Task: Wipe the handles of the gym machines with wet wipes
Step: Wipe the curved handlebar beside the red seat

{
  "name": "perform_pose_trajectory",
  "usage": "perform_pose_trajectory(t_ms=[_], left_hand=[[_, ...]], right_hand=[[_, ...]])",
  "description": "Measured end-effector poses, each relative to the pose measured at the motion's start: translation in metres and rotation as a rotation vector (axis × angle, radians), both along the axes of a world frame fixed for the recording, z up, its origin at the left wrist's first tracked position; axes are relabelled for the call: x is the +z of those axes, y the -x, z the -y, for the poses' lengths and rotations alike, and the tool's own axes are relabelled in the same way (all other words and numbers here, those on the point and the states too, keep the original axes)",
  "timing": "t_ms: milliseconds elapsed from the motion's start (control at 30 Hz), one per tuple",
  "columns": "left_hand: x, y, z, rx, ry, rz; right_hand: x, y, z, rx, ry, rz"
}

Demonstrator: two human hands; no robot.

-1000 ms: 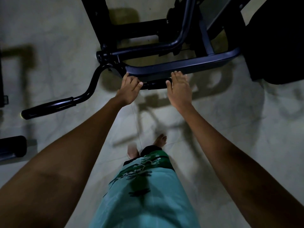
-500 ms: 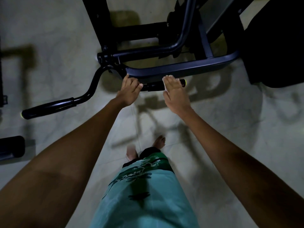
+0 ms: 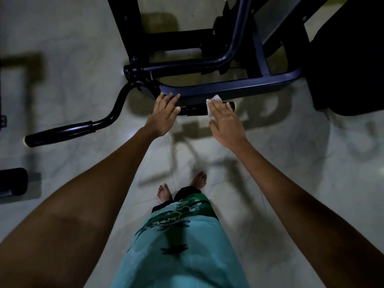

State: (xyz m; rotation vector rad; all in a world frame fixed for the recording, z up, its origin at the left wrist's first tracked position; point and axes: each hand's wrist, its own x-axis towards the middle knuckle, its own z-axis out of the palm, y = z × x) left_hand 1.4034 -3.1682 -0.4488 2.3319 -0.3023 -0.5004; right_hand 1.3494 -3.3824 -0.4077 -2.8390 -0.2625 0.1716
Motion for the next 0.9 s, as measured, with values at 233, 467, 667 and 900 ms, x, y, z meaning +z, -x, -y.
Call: perform_pose_trajectory(t_ms=[233, 467, 667, 900], left_hand=[[-0.002, 0.001, 0.002, 0.021, -0.010, 0.008], [0.001, 0.000, 0.001, 0.018, -0.017, -0.006], [0.001, 0.000, 0.003, 0.027, -0.016, -0.015], [0.001, -0.001, 0.001, 0.020, -0.030, -0.056]], right_hand=[[-0.001, -0.019, -0.029, -0.009, 0.002, -0.046], [0.003, -0.006, -0.007, -0.017, 0.063, 0.008], [0.004, -0.021, -0.034, 0.027, 0.075, -0.053], [0.002, -0.005, -0.018, 0.012, 0.098, -0.032]])
